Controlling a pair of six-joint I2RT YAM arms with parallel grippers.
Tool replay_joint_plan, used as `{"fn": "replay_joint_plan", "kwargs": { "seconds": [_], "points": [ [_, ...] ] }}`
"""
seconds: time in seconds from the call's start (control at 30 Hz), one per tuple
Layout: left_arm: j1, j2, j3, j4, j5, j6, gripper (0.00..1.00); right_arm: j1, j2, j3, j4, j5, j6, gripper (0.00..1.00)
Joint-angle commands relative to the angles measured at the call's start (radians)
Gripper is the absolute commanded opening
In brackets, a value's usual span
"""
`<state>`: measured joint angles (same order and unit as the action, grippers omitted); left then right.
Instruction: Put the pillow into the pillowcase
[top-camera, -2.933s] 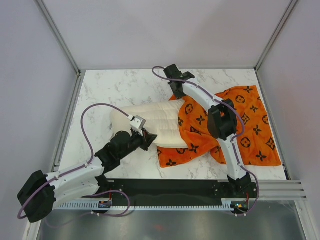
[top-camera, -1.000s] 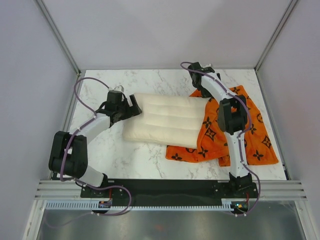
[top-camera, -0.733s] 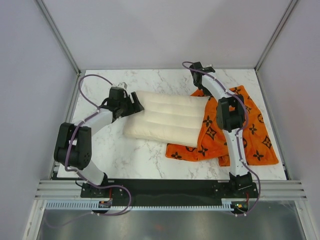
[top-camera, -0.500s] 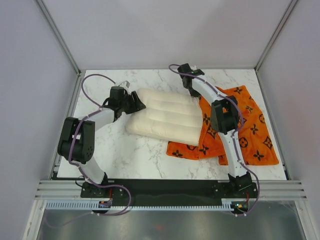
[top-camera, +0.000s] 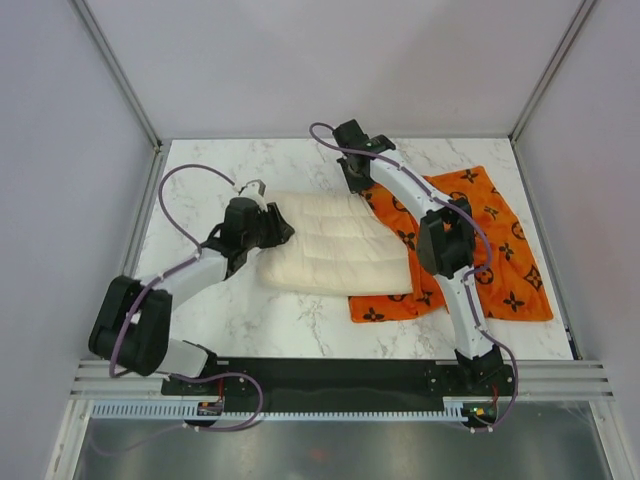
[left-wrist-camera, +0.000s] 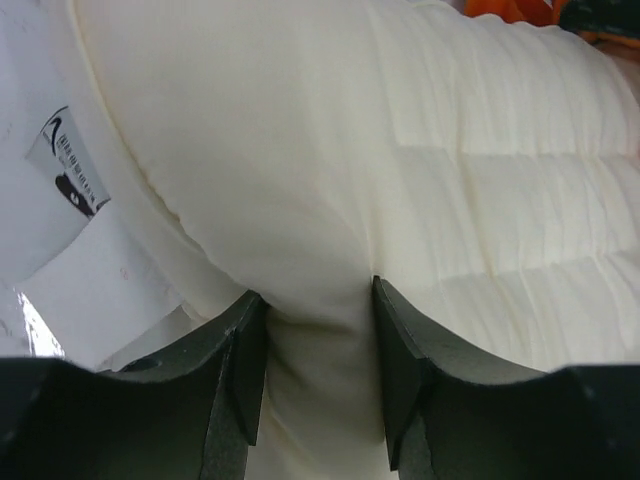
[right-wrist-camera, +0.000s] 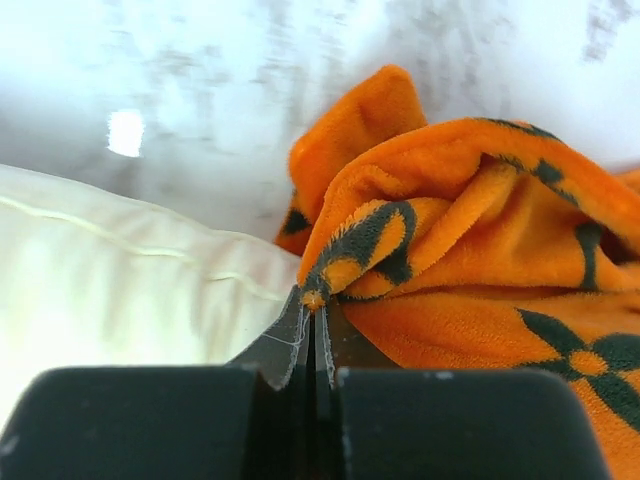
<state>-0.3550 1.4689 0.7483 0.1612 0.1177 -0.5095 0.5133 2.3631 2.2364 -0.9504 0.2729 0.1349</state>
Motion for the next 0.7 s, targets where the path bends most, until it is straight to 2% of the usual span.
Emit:
{"fn": "replay_joint_plan", "kwargs": {
  "seconds": [0.0,0.2,0.33,0.37,0.4,0.43,0.5,0.6,0.67],
  "points": [
    [-0.143,-0.159,-0.075,0.092,-0.059,-0.089,0.50,0.119,-0.106,0.083,0.088,-0.302,0.092,0.00],
    [-0.199,-0.271,-0.083,0.087,-0.112,-0.103,0.49,0.169,-0.126,0.146,0.091,-0.403,0.129,0.00],
    [-0.228,-0.300,-0.072,0.078,-0.145,-0.081,0.48,0.182,-0.140,0.138,0.096,-0.362,0.115,0.00],
    [-0.237,-0.305,-0.072,0.072,-0.153,-0.078,0.48,0.177,-0.140,0.134,0.090,-0.286,0.114,0.02],
    [-0.237,-0.314,-0.075,0.066,-0.161,-0.077,0.48,0.172,-0.142,0.128,0.087,-0.250,0.109,0.08],
    [-0.237,-0.318,-0.078,0.051,-0.174,-0.075,0.49,0.153,-0.143,0.115,0.082,-0.213,0.108,0.28],
    [-0.237,-0.341,-0.095,0.032,-0.197,-0.069,0.49,0.133,-0.156,0.094,0.062,-0.099,0.097,0.53],
    [-0.237,-0.375,-0.116,-0.014,-0.280,-0.064,0.51,0.103,-0.220,-0.003,0.056,0.046,0.065,0.64],
    [-0.237,-0.387,-0.121,-0.048,-0.309,-0.054,0.51,0.105,-0.292,-0.105,0.077,0.100,0.051,0.67]
  ]
}}
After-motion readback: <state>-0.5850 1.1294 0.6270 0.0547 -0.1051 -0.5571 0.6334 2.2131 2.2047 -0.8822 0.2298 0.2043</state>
